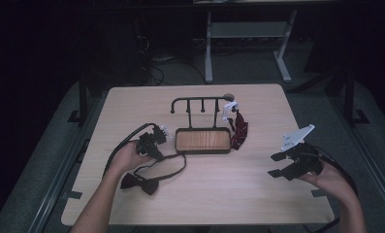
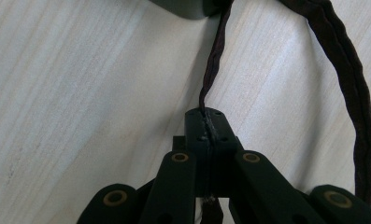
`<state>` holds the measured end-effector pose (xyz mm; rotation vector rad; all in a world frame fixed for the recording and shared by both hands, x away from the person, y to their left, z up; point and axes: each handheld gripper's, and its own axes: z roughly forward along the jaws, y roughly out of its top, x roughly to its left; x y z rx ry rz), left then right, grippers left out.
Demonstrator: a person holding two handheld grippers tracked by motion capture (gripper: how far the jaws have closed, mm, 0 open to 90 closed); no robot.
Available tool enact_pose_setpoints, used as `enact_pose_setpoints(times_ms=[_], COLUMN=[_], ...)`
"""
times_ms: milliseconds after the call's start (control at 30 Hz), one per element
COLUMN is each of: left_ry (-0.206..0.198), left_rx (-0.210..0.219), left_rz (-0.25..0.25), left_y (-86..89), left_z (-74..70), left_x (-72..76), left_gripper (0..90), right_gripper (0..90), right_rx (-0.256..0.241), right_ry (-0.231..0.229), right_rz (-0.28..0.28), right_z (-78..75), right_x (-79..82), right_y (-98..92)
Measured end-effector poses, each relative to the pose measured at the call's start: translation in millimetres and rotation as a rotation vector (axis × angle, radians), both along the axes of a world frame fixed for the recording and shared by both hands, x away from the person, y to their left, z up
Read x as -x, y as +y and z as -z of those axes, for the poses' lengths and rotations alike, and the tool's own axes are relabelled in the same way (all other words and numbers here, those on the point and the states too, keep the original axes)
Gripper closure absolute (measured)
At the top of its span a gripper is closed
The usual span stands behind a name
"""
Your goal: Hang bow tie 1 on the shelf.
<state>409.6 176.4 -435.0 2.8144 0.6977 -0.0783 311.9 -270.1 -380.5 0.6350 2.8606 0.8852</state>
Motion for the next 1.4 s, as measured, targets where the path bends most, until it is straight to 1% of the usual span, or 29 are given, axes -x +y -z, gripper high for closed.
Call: enact_pose_setpoints(times_ms=[100, 133, 167, 267, 367, 500, 533, 567, 667, 767, 833, 867, 900, 967, 1033, 1067, 1100, 1167, 1233, 1267, 1333, 1400], left_ry=[0.003, 0.000, 0.000, -0.004, -0.009, -0.004, -0.001, -0.001, -0.003, -0.006, -0.012, -0.016, -0.013, -0.016, -0.012, -0.014, -0.016, -0.016, -0.016, -0.021, -0.022, -0.026], left_rx=[0.000, -0.008, -0.008, -0.002, 0.023, 0.022, 0.028, 0.027, 0.043, 0.031, 0.024, 0.024, 0.031, 0.036, 0.052, 0.047, 0.047, 0.041, 0.044, 0.042, 0.043, 0.036], left_rz=[0.000, 0.011, 0.011, 0.013, 0.009, 0.006, 0.000, 0.005, -0.002, 0.005, 0.016, 0.021, 0.025, 0.025, 0.027, 0.034, 0.031, 0.047, 0.046, 0.052, 0.049, 0.053], left_y=[1.3, 2.6, 2.6, 5.0, 7.4, 11.2, 12.5, 14.2, 17.6, 19.4, 20.4, 21.1, 22.7, 23.3, 25.0, 25.5, 25.6, 26.2, 26.2, 26.7, 27.2, 28.2], left_z=[-2.1, -4.1, -4.1, -9.6, -15.4, -20.1, -21.1, -22.9, -27.0, -32.1, -36.5, -38.9, -44.4, -46.3, -51.2, -53.4, -54.9, -62.2, -63.4, -67.2, -69.0, -71.6], left_x=[0.5, 0.1, 0.1, 0.8, 3.4, 7.9, 8.8, 8.9, 11.5, 14.8, 16.7, 17.3, 19.2, 19.9, 22.0, 22.4, 23.4, 25.8, 26.6, 27.4, 28.1, 28.5], left_gripper=[89.1, 89.1, 89.1, 89.1, 89.1, 89.0, 89.1, 89.1, 89.1, 89.1, 89.1, 89.1, 89.1, 89.1, 89.1, 89.1, 89.1, 89.1, 89.1, 89.1, 89.1, 89.1], right_gripper=[38.5, 38.4, 38.4, 38.3, 38.2, 38.2, 38.2, 38.2, 38.2, 38.3, 38.3, 38.4, 38.5, 38.5, 38.6, 38.6, 38.6, 38.6, 38.6, 38.5, 38.6, 38.6], right_rx=[-0.001, -0.002, -0.003, -0.003, -0.003, -0.008, -0.008, -0.008, -0.004, 0.000, -0.003, -0.003, -0.002, -0.002, -0.002, -0.001, 0.000, 0.000, 0.000, 0.000, 0.000, -0.001], right_ry=[-0.002, -0.002, -0.001, -0.001, -0.002, -0.005, -0.005, -0.006, -0.004, -0.007, 0.000, -0.001, 0.000, 0.001, 0.000, -0.001, -0.003, -0.002, -0.002, -0.002, -0.001, 0.000], right_rz=[0.001, 0.000, 0.001, 0.001, 0.002, 0.001, 0.001, 0.001, 0.000, -0.005, -0.002, -0.002, -0.003, -0.003, -0.003, -0.004, -0.006, -0.005, -0.006, -0.006, -0.005, -0.006], right_z=[-0.2, -0.3, -0.4, -0.3, -0.4, -1.0, -1.0, -1.0, -0.6, 0.0, 0.1, 0.0, 0.0, 0.3, 0.3, 0.2, 0.4, 0.3, 0.2, 0.3, 0.3, 0.4], right_x=[0.1, 0.0, 0.1, 0.0, 0.1, 0.5, 0.5, 0.5, 0.4, -0.4, -0.3, -0.3, -0.1, -0.1, -0.1, -0.2, -0.4, -0.2, -0.2, -0.3, -0.4, -0.4], right_y=[-0.3, -0.4, -0.4, -0.4, -0.4, -1.0, -1.0, -0.7, -0.1, 0.6, 1.3, 1.5, 1.8, 2.0, 2.0, 2.1, 2.3, 2.5, 2.7, 2.7, 2.7, 2.9])
